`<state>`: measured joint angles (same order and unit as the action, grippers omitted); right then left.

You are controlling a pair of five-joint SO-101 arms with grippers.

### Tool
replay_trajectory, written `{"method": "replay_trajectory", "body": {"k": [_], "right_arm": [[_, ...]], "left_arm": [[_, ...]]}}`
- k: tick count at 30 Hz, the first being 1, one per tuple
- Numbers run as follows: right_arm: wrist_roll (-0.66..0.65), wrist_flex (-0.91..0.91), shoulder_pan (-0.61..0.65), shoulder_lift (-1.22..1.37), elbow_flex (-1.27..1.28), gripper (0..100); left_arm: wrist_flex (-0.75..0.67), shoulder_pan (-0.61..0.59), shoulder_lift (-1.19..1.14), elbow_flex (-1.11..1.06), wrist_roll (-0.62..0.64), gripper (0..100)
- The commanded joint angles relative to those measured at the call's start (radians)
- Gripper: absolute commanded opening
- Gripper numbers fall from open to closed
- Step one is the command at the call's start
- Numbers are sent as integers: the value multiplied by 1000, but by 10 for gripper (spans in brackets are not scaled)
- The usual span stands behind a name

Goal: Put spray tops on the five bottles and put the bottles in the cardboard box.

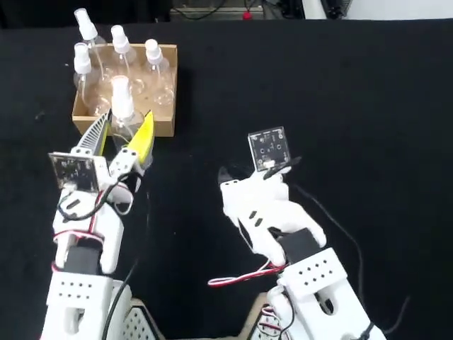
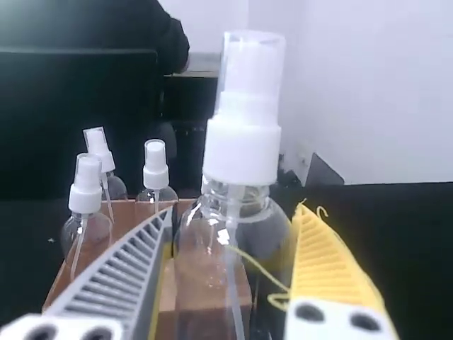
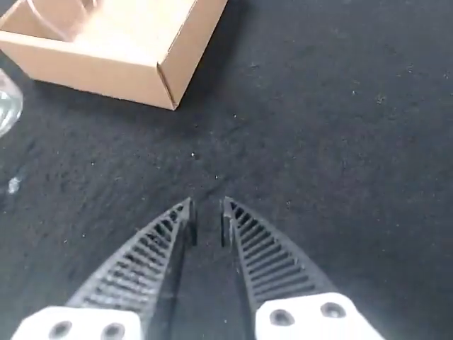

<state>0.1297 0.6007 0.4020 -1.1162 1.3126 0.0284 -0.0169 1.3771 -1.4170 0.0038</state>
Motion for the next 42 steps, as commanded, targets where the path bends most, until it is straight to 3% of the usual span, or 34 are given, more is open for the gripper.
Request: {"method": "replay_trajectory", "body": {"k": [1, 13, 33, 38, 42], "right_arm": [[0, -26, 12, 2, -7, 63], [0, -26, 12, 4, -7, 63], [0, -26, 14, 7, -5, 64], [0, -31, 15, 4, 5, 64], [0, -80, 15, 4, 28, 61]], "left_arm": [[-66, -7, -83, 94, -3, 195], [-219, -84, -311, 162, -12, 199], [-227, -82, -361, 150, -5, 200], [-390, -84, -362, 150, -5, 200], [-417, -77, -362, 153, -5, 200]]}}
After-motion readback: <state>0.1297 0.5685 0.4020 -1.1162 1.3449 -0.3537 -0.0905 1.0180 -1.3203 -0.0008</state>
